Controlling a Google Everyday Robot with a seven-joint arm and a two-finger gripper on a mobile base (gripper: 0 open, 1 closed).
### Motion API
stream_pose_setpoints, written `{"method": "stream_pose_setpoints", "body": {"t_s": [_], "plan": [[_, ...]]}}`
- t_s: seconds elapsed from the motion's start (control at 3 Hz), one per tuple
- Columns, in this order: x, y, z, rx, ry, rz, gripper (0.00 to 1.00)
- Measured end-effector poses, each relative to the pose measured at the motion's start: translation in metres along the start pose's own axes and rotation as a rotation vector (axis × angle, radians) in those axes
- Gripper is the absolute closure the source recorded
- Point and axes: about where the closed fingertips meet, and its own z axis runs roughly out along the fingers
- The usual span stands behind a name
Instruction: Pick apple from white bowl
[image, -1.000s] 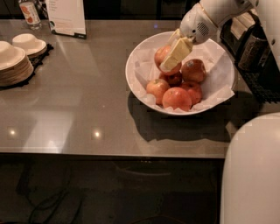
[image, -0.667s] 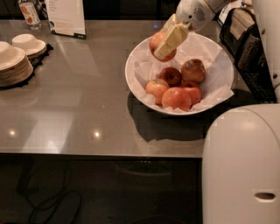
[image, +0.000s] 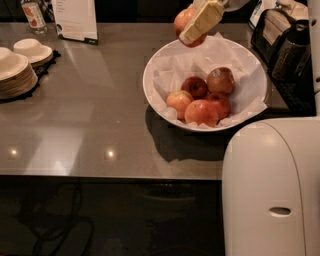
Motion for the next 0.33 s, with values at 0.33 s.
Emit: {"method": "stream_pose_setpoints", "body": {"t_s": [0.33], "plan": [[0.0040, -0.0022, -0.0124, 0.027, 0.001, 0.007, 1.00]]}}
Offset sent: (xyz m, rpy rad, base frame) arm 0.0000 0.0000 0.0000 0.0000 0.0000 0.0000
